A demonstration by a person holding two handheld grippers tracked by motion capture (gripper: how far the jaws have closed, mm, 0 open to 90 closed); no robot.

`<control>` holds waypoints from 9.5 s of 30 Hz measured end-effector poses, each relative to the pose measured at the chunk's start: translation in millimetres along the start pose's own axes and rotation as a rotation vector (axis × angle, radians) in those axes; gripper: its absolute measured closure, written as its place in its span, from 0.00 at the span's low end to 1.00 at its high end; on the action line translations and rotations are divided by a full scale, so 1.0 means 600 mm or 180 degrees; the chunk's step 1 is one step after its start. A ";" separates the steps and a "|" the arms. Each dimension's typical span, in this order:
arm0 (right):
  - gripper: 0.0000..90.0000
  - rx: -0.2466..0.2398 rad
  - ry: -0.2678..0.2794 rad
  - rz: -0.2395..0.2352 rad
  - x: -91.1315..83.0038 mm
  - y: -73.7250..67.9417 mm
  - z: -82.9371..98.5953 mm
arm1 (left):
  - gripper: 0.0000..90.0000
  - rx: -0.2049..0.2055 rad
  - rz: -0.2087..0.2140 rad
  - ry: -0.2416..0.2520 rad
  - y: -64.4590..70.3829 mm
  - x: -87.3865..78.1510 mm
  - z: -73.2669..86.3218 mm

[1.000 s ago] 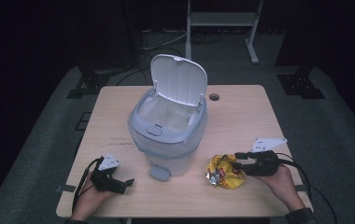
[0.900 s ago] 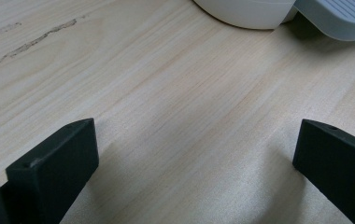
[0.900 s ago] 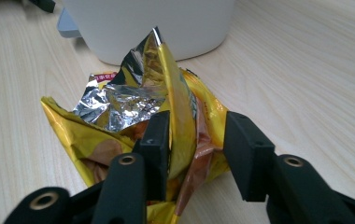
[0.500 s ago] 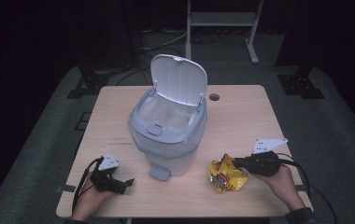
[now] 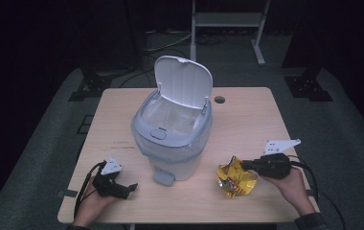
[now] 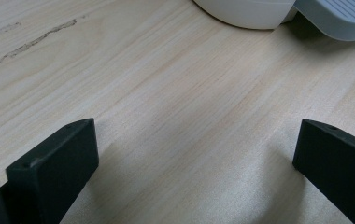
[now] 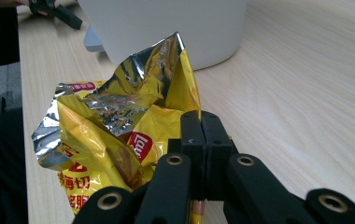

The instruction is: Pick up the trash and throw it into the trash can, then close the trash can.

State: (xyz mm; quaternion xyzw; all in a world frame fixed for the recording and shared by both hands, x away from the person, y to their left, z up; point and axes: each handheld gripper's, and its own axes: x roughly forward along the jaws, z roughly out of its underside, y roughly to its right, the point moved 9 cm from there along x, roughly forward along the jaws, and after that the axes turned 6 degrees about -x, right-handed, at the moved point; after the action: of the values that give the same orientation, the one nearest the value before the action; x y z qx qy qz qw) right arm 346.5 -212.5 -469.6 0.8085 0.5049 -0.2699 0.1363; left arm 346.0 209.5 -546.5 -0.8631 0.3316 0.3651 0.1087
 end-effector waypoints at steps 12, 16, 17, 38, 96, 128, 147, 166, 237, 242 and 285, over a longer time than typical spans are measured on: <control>1.00 -0.0084 0.0129 -0.0124 -0.017 0.002 -0.031 | 0.00 -0.0010 0.0002 0.0000 0.000 0.000 0.000; 1.00 -0.0108 0.0162 -0.0198 -0.021 0.001 -0.042 | 0.00 -0.0010 0.0003 0.0001 0.000 0.000 0.000; 1.00 -0.0111 0.0181 -0.0228 -0.022 0.000 -0.045 | 0.00 -0.0009 0.0002 -0.0001 0.000 0.000 0.000; 1.00 -0.0205 0.0465 -0.0575 -0.062 0.002 -0.115 | 0.00 -0.0008 0.0001 0.0000 0.000 0.000 0.000; 1.00 -0.0697 0.0960 -0.0941 -0.128 -0.023 -0.405 | 0.00 -0.0010 0.0002 0.0007 0.000 0.000 0.000; 1.00 -0.0800 0.0952 -0.0883 -0.042 -0.035 -0.515 | 0.00 -0.0012 0.0002 0.0012 0.000 0.001 0.000; 0.96 -0.0858 0.0838 -0.0629 0.007 -0.028 -0.516 | 0.00 -0.0013 0.0002 0.0014 0.001 0.001 0.000; 1.00 -0.0945 0.0834 -0.0665 -0.009 -0.045 -0.506 | 0.00 -0.0006 0.0002 0.0006 0.000 0.000 0.000; 1.00 -0.0512 0.1052 -0.0621 -0.041 0.054 -0.461 | 0.00 -0.0011 0.0000 0.0007 0.000 0.000 0.000; 1.00 -0.0573 0.1007 -0.0670 -0.034 0.038 -0.464 | 0.00 -0.0009 0.0001 0.0007 0.000 0.000 0.000; 1.00 -0.0900 0.0845 -0.1226 0.041 -0.071 -0.499 | 0.00 -0.0011 0.0003 0.0005 0.000 0.000 0.000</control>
State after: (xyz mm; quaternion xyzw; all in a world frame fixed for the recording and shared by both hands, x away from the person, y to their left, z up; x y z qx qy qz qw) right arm 406.4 -27.4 -237.0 0.6988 0.6955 -0.1094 0.1266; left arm 345.9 209.2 -546.6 -0.8634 0.3314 0.3651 0.1068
